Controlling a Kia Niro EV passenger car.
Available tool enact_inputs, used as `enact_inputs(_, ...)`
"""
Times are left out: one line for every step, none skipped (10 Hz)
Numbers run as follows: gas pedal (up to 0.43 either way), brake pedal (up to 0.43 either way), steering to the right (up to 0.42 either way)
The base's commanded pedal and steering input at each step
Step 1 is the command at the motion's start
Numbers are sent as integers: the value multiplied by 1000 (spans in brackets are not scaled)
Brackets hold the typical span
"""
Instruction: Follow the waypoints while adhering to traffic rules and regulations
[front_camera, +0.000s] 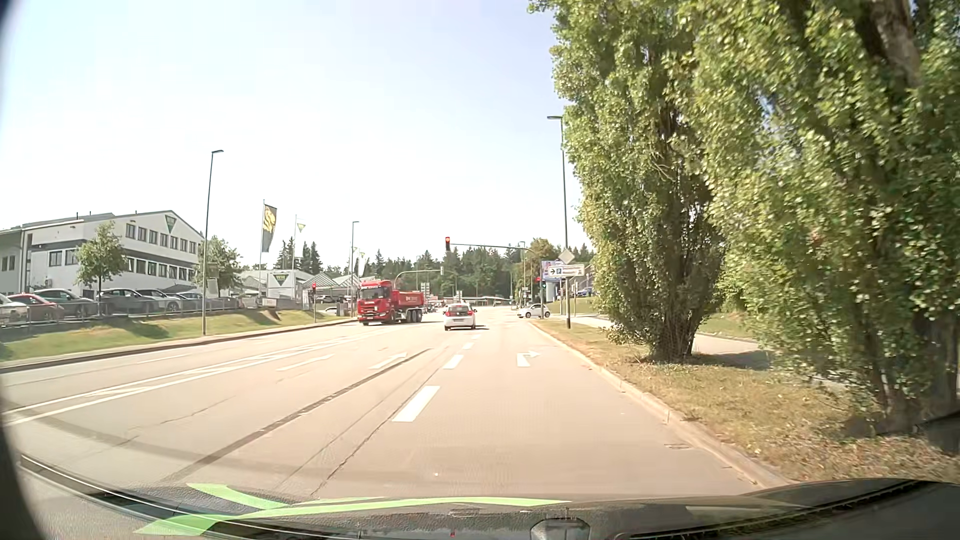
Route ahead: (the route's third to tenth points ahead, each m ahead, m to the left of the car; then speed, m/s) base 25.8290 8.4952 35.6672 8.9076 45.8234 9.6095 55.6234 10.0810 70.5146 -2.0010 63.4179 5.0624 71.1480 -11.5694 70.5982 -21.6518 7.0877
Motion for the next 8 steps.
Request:
enact_inputs(130,0,-7)
enact_inputs(130,0,-7)
enact_inputs(130,0,-6)
enact_inputs(130,0,-5)
enact_inputs(130,0,-4)
enact_inputs(130,0,-3)
enact_inputs(130,0,-4)
enact_inputs(130,0,-4)
